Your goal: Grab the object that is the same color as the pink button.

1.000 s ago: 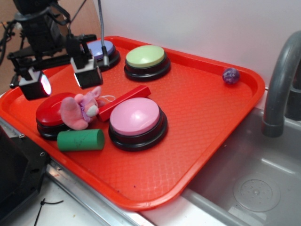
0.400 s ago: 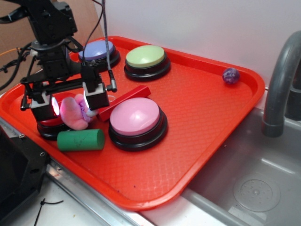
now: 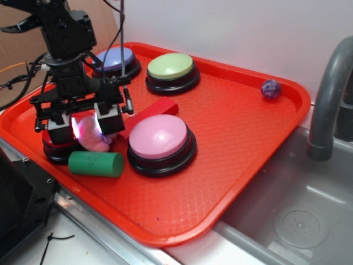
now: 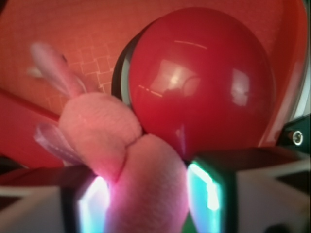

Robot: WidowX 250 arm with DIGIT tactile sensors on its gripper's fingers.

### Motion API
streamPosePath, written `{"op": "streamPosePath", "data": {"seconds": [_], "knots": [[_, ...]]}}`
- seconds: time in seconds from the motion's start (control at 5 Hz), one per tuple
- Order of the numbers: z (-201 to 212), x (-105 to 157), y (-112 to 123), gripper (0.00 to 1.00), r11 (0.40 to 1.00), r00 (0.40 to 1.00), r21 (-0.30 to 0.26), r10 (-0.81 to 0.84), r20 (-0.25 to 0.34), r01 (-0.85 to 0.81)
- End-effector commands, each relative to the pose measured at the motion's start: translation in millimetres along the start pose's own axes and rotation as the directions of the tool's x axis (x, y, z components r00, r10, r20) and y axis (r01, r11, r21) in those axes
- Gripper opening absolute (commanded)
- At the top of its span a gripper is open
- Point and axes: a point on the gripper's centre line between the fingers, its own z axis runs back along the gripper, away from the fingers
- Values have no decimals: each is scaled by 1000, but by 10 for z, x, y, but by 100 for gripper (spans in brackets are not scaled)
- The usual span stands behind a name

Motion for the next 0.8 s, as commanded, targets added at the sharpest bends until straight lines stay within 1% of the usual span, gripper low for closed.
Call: {"op": "streamPosePath", "data": {"seconds": [0.0, 0.2, 0.4, 0.6], "knots": [[67, 39, -46, 0, 999, 1000, -27, -20, 17, 20], [255, 84, -48, 0, 994, 994, -56, -96, 56, 99], [522, 283, -78, 0, 973, 978, -111, -194, 80, 202], [944, 504, -174, 0, 916, 917, -100, -372, 144, 388]]}}
